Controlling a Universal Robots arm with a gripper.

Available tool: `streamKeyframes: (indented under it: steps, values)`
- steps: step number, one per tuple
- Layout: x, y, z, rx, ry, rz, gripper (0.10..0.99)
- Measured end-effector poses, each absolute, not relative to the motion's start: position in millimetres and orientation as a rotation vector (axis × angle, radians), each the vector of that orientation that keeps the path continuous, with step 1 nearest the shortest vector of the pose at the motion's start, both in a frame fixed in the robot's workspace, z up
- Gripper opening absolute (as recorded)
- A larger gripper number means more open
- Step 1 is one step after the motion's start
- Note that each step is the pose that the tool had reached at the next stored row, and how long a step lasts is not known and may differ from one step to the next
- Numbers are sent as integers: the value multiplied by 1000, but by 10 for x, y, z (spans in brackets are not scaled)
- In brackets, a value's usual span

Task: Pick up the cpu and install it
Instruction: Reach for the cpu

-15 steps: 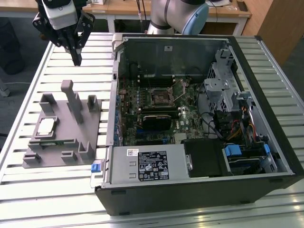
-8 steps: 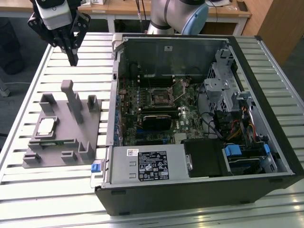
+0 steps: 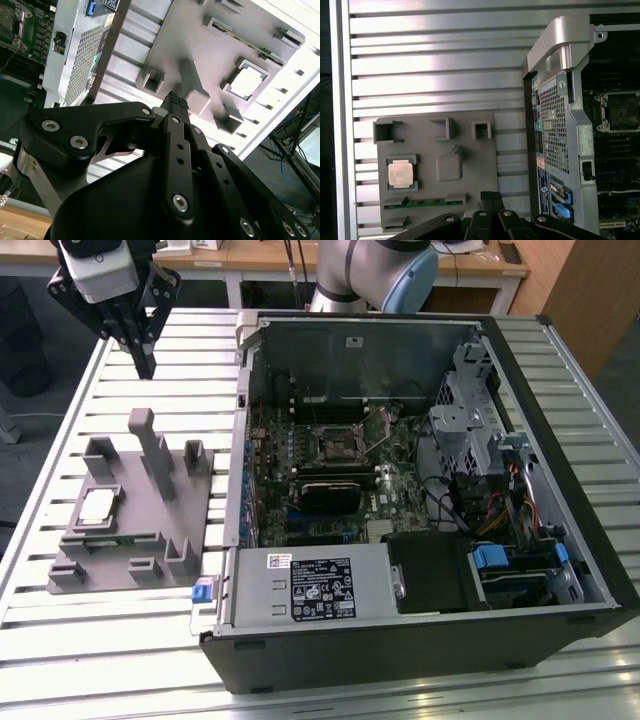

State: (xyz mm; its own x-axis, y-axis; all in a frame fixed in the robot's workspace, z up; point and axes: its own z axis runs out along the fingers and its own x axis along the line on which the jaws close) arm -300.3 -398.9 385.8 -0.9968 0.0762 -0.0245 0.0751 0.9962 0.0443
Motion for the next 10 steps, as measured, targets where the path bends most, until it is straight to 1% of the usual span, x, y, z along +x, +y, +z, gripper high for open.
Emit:
streamKeyframes:
  steps: [10]
  values:
    - [-3194,-3989,3853,118,3113,70,106]
